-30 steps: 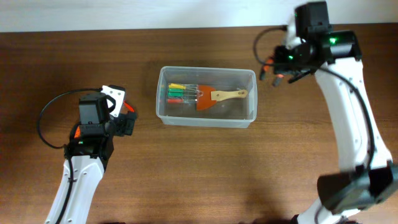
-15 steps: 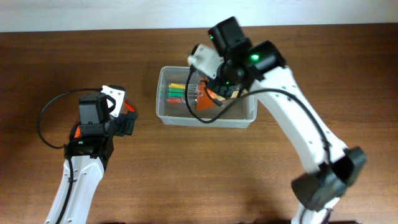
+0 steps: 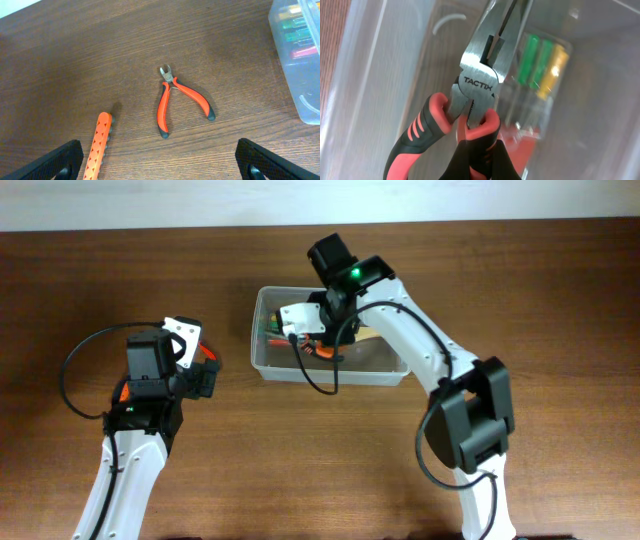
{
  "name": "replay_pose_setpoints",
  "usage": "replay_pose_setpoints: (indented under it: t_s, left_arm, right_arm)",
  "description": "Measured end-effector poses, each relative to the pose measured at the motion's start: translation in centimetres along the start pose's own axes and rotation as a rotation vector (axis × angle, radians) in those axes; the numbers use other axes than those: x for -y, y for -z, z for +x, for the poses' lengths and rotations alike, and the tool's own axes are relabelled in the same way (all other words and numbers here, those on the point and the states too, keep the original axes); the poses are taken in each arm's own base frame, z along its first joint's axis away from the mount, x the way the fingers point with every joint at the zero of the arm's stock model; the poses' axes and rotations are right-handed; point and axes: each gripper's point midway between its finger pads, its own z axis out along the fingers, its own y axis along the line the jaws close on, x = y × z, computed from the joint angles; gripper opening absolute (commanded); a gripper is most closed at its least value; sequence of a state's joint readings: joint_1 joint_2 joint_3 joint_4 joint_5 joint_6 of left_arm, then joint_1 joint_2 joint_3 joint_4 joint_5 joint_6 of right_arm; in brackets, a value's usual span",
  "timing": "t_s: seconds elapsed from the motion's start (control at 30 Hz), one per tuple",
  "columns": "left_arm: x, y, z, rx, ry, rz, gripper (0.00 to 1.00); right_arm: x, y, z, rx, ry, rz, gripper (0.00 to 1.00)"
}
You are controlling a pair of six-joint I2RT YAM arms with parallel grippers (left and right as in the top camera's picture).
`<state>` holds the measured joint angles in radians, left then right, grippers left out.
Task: Pack container
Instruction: 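Place the needle-nose pliers into the container and withdraw right arm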
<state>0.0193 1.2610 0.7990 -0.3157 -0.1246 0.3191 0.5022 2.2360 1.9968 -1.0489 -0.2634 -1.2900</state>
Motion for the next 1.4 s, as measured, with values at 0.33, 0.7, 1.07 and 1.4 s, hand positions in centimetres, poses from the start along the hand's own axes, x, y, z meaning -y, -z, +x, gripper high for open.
replay_pose_setpoints:
  t_s: [0.33,0.7,1.07,1.4]
  left_arm:
    - [0.0,0.0,0.0,0.0,0.0,0.0,0.99]
    - [0.0,0.0,0.0,0.0,0.0,0.0,0.99]
    - [-0.1,0.0,-0.2,0.009,0.001,-0.003,0.99]
    - [2.3,0.0,-1.5,0.074,0.012,0.138,0.99]
  right_arm:
    - [-0.5,-2.7,-1.6,0.054,0.056,-0.034,0.26]
    - [1.6,2.3,-1.4,0.064,-0.308,0.028,0.98]
    - [3.9,33.2,15.5,0.254,-1.27,0.617,0.98]
    - [-3.5,29.9,30.9,0.158,-1.982,0.517,0.98]
